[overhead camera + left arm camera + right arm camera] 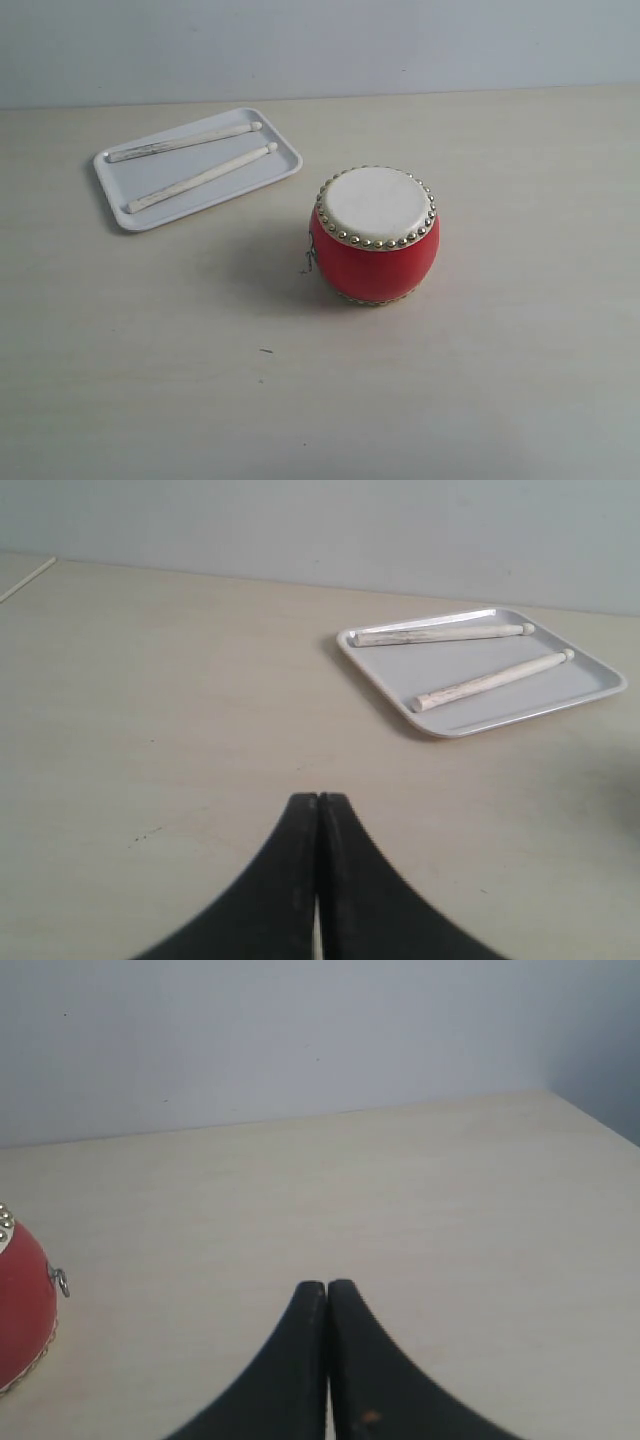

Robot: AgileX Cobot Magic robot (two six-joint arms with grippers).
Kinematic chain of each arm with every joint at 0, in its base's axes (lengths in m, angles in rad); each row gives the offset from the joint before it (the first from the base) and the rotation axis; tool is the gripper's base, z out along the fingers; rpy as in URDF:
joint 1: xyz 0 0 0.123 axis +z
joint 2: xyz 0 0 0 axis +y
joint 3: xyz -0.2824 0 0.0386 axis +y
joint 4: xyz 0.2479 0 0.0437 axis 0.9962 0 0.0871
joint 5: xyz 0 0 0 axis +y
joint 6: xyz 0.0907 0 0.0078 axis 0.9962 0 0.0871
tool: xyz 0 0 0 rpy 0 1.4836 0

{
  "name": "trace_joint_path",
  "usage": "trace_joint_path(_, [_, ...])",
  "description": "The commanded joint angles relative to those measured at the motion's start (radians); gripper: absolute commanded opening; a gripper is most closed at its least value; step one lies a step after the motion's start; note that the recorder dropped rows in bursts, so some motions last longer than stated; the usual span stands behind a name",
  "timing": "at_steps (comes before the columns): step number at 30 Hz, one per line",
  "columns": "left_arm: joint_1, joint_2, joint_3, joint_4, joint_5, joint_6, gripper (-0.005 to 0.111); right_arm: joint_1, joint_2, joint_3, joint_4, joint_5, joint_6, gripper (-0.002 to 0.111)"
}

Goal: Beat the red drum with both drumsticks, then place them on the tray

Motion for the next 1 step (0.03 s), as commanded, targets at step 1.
trace_joint_path(1, [0.001,-0.006,0.003,0.005,-0.004,0.002,0.000,-0.004,-0.006,0.005,-0.005,-0.004,0.002,0.000])
